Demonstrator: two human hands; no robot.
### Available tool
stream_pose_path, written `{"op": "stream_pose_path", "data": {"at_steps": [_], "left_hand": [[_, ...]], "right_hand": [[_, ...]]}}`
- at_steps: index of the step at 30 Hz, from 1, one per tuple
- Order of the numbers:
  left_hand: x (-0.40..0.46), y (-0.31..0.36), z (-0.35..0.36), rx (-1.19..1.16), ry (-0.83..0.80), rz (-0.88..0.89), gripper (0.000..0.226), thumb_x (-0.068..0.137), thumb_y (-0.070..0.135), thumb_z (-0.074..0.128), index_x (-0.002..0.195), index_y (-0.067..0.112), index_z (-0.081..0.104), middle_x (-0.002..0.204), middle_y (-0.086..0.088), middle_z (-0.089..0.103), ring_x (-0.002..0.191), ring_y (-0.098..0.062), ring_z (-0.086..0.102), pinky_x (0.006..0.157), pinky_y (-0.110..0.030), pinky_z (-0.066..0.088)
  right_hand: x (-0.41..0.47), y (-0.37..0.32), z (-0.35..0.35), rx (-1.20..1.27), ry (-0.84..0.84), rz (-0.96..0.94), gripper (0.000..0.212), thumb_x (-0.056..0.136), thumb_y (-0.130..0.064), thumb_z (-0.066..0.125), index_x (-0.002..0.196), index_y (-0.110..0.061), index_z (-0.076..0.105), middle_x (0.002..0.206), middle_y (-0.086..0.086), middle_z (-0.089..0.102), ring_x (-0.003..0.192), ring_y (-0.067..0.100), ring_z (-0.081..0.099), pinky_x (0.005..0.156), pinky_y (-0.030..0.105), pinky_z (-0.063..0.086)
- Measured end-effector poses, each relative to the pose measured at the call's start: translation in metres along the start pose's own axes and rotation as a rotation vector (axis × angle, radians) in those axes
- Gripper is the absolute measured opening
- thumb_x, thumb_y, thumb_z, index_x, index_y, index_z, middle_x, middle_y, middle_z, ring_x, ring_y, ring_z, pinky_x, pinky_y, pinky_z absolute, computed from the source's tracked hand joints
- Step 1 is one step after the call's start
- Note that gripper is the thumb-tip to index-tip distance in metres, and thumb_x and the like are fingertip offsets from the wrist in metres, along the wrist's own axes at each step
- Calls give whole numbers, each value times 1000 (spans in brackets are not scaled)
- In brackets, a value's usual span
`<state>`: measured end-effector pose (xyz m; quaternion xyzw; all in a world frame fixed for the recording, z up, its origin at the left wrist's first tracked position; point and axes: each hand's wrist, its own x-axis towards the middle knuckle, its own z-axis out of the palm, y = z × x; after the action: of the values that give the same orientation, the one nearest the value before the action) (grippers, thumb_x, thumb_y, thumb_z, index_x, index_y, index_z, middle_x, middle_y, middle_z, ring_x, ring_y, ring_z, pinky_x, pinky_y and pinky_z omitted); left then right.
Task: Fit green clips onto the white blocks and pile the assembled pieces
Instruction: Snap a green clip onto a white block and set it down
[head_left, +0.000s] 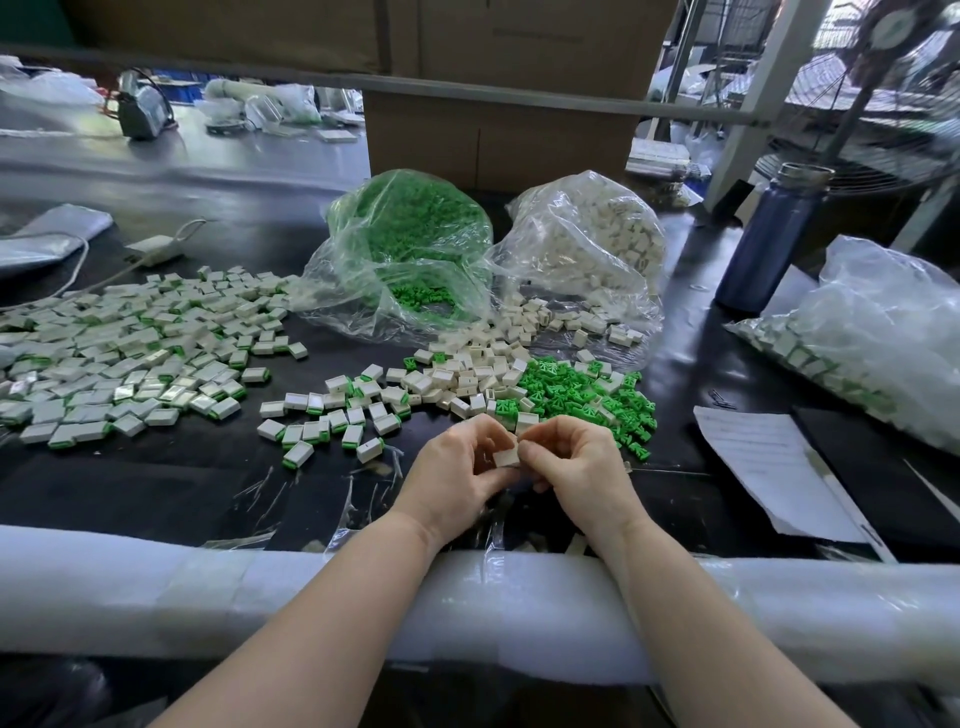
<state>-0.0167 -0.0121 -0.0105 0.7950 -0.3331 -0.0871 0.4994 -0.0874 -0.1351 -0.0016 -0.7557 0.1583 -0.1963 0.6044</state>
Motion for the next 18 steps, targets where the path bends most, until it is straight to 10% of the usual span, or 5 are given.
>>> {"op": "stream_pose_path", "data": {"at_steps": [18], "left_hand": [[1,-2,-2,44,-14,-52,14,87,17,64,95,11,72,82,3,67,81,-13,62,79,-24,47]], "right_hand": [[2,1,0,-146,-67,42,26,85,-7,64,61,-17,60,55,6,57,49,12,48,52,26,43]]}}
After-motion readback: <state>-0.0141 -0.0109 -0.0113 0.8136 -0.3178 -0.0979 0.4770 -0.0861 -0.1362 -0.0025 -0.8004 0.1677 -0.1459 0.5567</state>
